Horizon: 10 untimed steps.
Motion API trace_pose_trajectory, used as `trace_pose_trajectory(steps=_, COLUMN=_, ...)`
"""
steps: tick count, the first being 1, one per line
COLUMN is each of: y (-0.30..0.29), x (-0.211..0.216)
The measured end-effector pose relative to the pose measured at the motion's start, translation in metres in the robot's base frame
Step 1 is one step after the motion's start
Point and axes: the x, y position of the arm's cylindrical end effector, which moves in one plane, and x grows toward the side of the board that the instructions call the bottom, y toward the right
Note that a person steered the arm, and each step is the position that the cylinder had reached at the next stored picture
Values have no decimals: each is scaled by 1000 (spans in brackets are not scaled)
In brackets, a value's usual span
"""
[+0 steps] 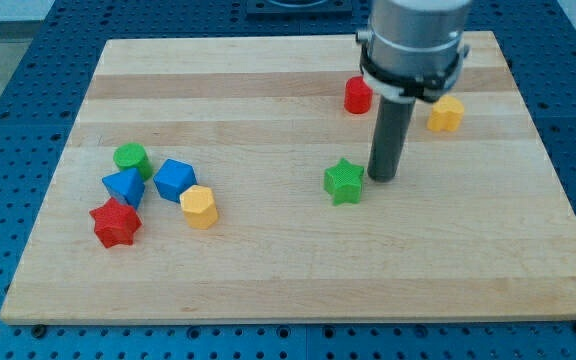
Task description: Move the green star towards the yellow hexagon
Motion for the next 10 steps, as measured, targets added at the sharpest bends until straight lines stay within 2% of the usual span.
trace_pose_trajectory(steps=1, y=-12, x=-2)
trace_pose_trajectory(steps=4, y=-24, x=84)
trace_pose_trajectory(steps=5, y=-23, x=78)
trace_pose_trajectory(steps=6, y=-23, x=49)
trace_pose_trajectory(steps=7, y=-28, x=39)
trace_pose_trajectory(steps=10, y=-68, x=66)
